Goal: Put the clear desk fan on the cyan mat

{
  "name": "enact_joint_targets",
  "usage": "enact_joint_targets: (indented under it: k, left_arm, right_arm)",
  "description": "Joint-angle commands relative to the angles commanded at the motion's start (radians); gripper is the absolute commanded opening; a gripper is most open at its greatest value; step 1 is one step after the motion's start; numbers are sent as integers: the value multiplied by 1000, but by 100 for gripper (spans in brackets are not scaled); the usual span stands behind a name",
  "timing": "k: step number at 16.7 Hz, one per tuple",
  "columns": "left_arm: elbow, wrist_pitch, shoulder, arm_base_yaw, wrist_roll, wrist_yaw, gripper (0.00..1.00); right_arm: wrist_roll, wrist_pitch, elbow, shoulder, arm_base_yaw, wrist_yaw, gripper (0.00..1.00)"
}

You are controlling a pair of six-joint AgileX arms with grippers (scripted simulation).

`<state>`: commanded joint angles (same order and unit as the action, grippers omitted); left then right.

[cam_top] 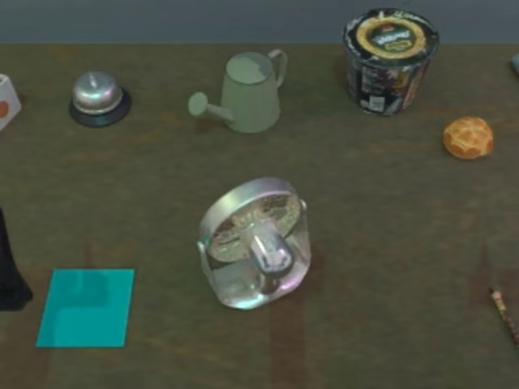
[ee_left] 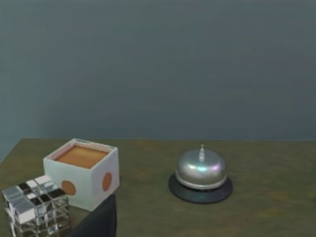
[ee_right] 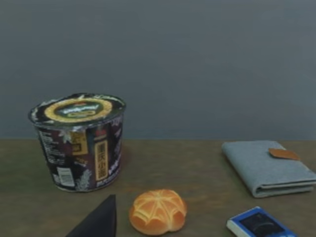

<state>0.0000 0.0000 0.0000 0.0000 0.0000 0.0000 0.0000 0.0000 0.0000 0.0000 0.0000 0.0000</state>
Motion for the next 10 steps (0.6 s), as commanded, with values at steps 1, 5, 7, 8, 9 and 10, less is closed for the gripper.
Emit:
enact_joint_targets:
  k: [1, 5, 7, 8, 9, 10]
  left_arm:
    - [0, 0, 0, 0, 0, 0, 100]
    - [31, -59, 60, -26, 23, 3, 100]
    - [90, -146, 151, -61, 54, 7, 100]
    - [133, -199, 210, -82, 72, 9, 100]
    - [186, -259, 276, -105, 91, 11, 100]
    - [249, -323, 348, -130, 111, 14, 100]
  right_arm:
    - [0, 0, 0, 0, 0, 0, 100]
    - [0, 0, 0, 0, 0, 0, 100]
    - [0, 0, 0, 0, 0, 0, 100]
    - [0, 0, 0, 0, 0, 0, 100]
    - [0, 0, 0, 0, 0, 0, 100]
    - [0, 0, 0, 0, 0, 0, 100]
